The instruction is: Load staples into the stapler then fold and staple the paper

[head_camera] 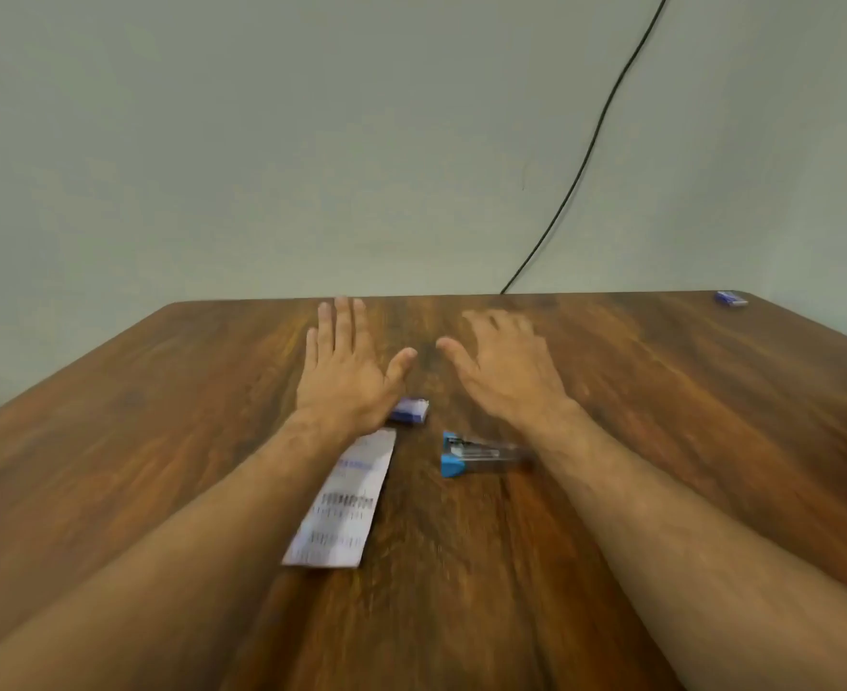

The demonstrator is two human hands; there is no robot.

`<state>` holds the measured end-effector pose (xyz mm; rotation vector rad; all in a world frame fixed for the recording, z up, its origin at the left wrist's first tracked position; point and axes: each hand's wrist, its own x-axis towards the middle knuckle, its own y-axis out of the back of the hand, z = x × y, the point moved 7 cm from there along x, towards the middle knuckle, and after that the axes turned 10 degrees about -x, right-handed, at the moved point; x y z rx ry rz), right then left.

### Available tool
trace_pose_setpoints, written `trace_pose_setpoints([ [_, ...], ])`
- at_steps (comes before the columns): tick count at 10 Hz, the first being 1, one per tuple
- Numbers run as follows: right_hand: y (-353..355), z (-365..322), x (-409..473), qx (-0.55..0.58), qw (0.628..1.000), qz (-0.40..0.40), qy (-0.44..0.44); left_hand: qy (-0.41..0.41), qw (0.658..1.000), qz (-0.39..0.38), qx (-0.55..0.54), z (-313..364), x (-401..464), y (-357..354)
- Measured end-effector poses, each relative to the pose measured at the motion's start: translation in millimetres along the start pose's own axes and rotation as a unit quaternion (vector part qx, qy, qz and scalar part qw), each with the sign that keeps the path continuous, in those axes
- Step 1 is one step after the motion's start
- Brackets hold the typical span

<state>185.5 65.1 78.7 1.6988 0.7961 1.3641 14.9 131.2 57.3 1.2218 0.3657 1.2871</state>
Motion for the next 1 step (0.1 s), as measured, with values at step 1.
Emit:
trace_pose_setpoints([
  [1, 8.8, 2.9, 57.2, -0.022, 0.999, 0.041, 0.001, -0.036, 0.999, 0.037, 0.011, -2.6, 57.5, 14.1],
])
